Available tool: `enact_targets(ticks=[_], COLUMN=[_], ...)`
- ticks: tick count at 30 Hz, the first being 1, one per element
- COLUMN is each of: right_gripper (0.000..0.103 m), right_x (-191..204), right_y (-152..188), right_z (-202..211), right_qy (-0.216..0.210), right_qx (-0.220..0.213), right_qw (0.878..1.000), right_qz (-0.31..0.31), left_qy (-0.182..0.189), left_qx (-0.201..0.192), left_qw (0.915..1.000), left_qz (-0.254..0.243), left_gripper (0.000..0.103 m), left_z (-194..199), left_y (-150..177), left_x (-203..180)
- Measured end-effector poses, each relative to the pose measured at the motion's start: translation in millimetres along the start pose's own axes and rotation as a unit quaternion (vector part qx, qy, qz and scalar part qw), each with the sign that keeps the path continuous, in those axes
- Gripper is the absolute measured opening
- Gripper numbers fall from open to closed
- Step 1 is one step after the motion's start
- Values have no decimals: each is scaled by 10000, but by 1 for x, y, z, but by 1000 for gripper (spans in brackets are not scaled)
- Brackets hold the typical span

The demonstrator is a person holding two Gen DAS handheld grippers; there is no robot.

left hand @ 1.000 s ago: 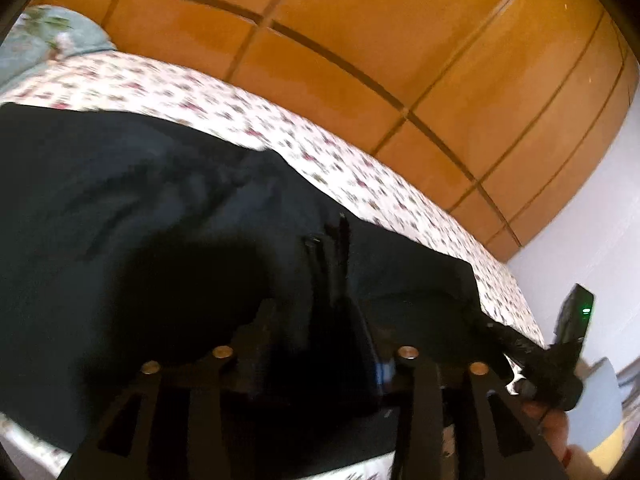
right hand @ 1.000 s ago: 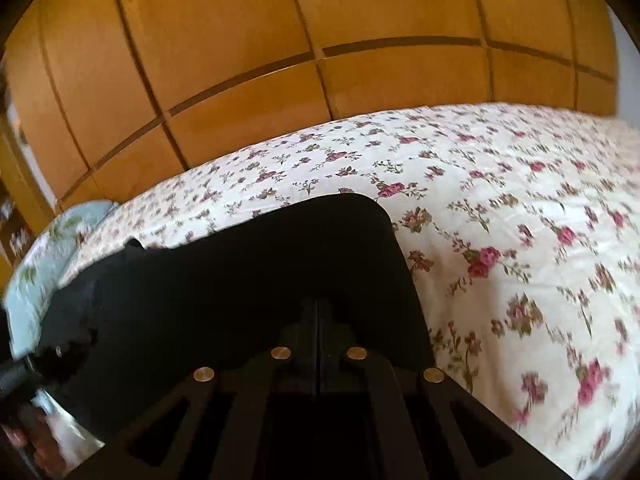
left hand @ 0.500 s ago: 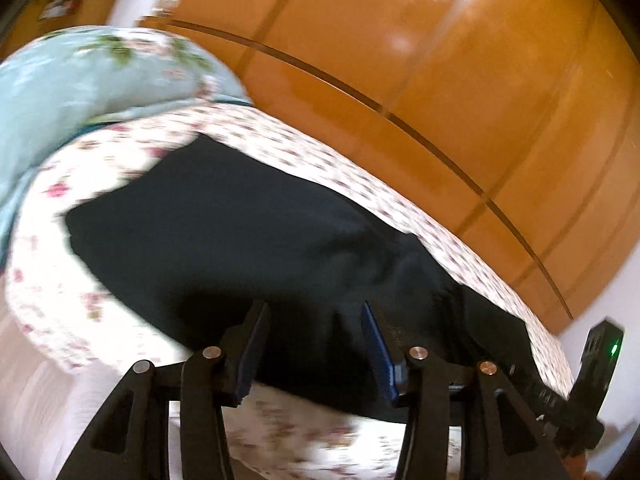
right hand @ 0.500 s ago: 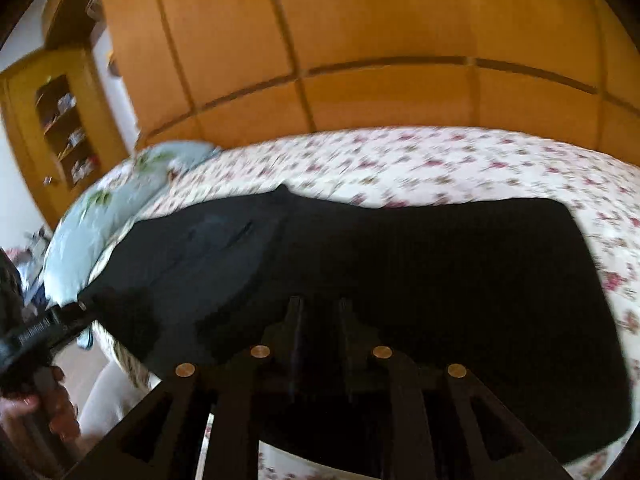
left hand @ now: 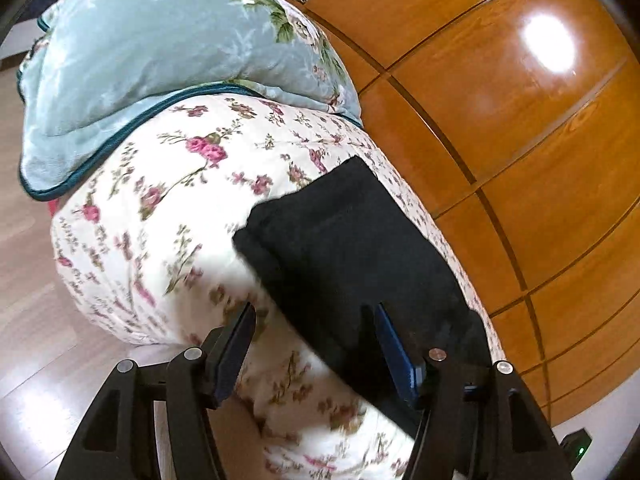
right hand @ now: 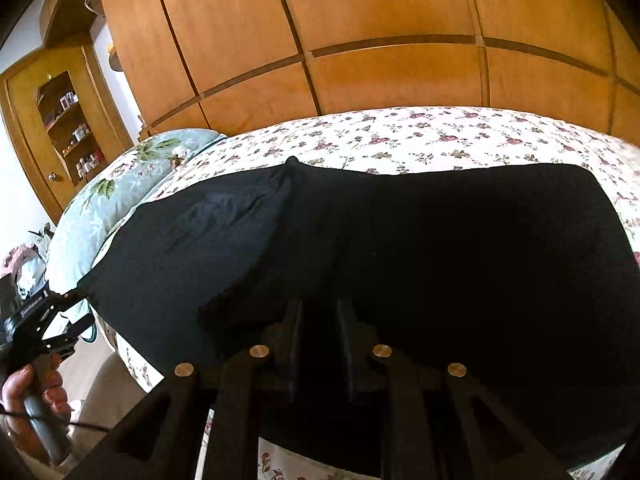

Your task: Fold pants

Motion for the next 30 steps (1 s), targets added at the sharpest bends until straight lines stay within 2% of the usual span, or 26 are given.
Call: enact_targets(ticks=[2, 7, 9, 10, 11, 13, 17, 19, 20, 23, 26, 30], right_gripper=[18, 18, 18, 18, 18, 18, 19, 24, 27, 28, 28, 28], right_x=[-1, -1, 0, 0, 0, 0, -5, -10, -12, -20, -29, -46], right_y=[0, 0, 0, 0, 0, 0, -4, -7, -8, -7, -1, 12], right_z=[0, 0, 0, 0, 0, 0, 9, 21, 27, 46, 57, 66], right_qy=[-4, 11, 42, 55, 63, 49, -104, -182, -144, -13, 41, 107], right_qx=[15, 30, 28, 25, 24, 33, 23, -125, -197, -366, -315, -237], right_qw=[10000, 10000, 10000, 10000, 10000, 10000, 9996, 9987, 9985, 9982, 9978, 9960], right_qz=[-7, -36, -18, -4, 2, -13, -261, -464, -484, -483, -588, -857], left_qy=[69, 250, -29, -111, -31, 119, 526, 795, 928, 1344, 1629, 1981], left_qx=[144, -22, -94, -43, -14, -69, -225, -257, -284, -280, -208, -112], left_qw=[9997, 9987, 9995, 9997, 9999, 9998, 9980, 9951, 9928, 9847, 9782, 9651], left_qz=[163, 434, 311, 223, 166, 107, -264, -529, -706, -1074, -1274, -1708], left_gripper=[61, 58, 22, 21, 15, 14, 13, 13, 13, 13, 13, 13], left_z=[-7, -9, -11, -13, -12, -7, 15, 28, 33, 47, 52, 64], left_y=[-4, -19, -21, -21, -21, -24, -25, -22, -21, -11, 0, 25], left_x=[2, -1, 0, 0, -4, -13, -54, -81, -97, -141, -175, -219])
Point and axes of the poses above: each gripper's, at about its wrist camera, not at the fingertips, and z roughly against the way its jaws point, x to its left, y to its underside, the point moved 9 cm from there along -z, roughly the way its jaws point, and after that the axes turned 14 degrees about z, right-handed, at the moved point
